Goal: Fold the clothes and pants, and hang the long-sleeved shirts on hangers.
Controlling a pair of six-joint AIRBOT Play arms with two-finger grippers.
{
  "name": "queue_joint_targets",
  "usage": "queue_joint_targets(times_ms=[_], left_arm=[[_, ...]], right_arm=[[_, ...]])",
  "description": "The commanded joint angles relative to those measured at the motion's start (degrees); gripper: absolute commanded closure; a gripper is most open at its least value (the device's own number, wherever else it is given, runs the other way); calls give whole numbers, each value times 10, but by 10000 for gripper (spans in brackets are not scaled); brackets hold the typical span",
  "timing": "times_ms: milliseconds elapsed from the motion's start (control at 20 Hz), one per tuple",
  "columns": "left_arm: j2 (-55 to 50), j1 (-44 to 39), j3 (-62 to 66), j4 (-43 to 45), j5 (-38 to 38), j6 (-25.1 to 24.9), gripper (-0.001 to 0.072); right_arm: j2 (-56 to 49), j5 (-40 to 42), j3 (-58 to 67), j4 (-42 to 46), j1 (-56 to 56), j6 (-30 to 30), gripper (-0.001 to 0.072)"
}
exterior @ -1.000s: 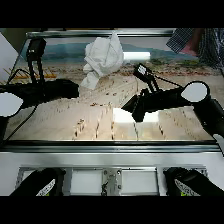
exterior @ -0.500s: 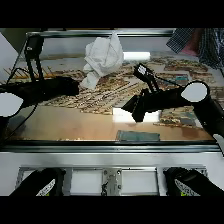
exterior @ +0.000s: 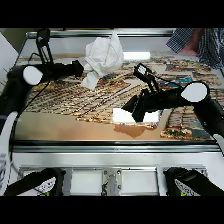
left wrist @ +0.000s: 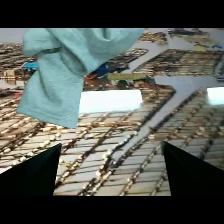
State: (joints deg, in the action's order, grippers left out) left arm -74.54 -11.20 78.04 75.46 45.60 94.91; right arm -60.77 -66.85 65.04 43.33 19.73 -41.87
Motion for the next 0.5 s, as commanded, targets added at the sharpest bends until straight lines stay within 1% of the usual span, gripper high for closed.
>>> queue_joint_targets(times_ms=[0, 100, 150, 200, 300, 450], left_arm=[[-176, 44, 86, -7, 31, 1, 30], [-271, 56, 131, -38, 82, 14, 30], [-307, 59, 145, -65, 98, 22, 30], [-332, 61, 151, -92, 99, 32, 30], [-366, 65, 153, -164, 75, 37, 30], [-392, 61, 153, -240, 23, 37, 30]], right_arm=[[0, 0, 0, 0, 0, 0, 686], [0, 0, 0, 0, 0, 0, 686], [0, 0, 0, 0, 0, 0, 686], [0, 0, 0, 0, 0, 0, 686], [0, 0, 0, 0, 0, 0, 686], [0, 0, 0, 0, 0, 0, 686]])
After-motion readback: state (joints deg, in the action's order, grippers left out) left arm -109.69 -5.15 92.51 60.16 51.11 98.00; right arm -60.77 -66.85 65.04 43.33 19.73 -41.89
